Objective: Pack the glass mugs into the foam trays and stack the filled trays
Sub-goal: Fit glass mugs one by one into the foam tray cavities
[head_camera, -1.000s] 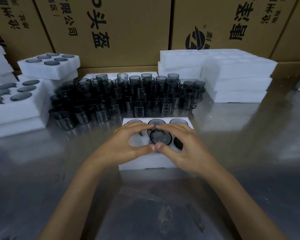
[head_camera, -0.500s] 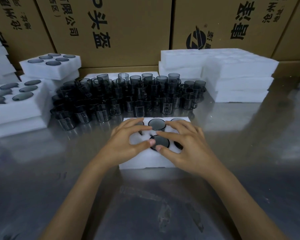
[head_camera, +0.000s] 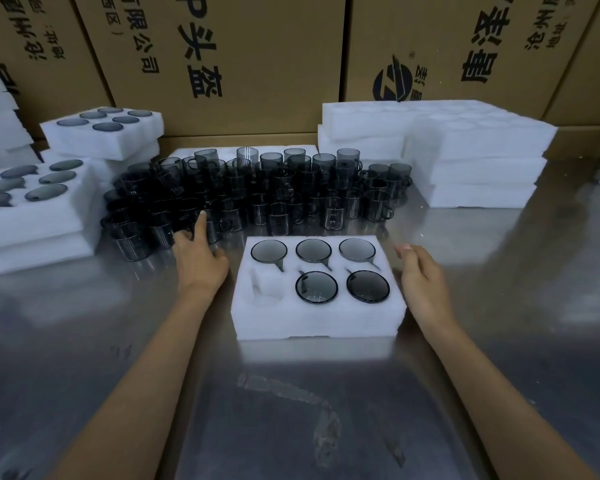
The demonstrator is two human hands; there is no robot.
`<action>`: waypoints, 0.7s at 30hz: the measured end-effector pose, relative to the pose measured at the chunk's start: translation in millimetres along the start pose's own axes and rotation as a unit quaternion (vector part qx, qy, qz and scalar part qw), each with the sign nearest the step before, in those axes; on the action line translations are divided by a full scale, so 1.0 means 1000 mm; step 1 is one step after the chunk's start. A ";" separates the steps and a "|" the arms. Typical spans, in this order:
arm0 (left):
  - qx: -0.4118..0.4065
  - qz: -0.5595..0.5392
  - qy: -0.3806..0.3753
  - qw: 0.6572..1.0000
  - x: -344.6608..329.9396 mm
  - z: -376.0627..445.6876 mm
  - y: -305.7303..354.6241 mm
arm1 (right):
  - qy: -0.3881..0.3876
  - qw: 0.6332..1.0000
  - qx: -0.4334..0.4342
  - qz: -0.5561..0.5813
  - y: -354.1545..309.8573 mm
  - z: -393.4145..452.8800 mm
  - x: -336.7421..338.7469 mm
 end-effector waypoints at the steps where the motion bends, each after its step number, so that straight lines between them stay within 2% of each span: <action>1: -0.002 -0.001 0.004 1.000 0.001 0.000 0.000 | 0.006 1.000 -0.004 0.000 0.002 0.001 0.001; 7: -0.049 -0.007 0.086 0.995 0.020 -0.009 0.007 | 0.013 0.999 -0.034 0.013 0.011 0.001 0.004; 13: -0.098 -0.044 0.098 0.989 0.031 -0.021 0.015 | 0.031 0.998 -0.035 0.028 0.004 -0.003 0.008; 17: -0.122 -0.131 0.147 0.973 0.064 -0.038 0.039 | 0.035 0.998 0.061 -0.007 -0.029 -0.011 0.009; 21: -0.210 -0.167 0.148 0.952 0.086 -0.064 0.079 | 0.003 0.982 0.183 -0.037 -0.093 -0.025 -0.009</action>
Point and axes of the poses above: each hand's wrist, its own z-axis towards the middle knuckle, its own x-axis out of the back of the hand, y = z × x, the point moved 10 cm from there along z, towards the middle knuckle, and after that the axes turned 3 degrees about -y, right-handed, at the moved point
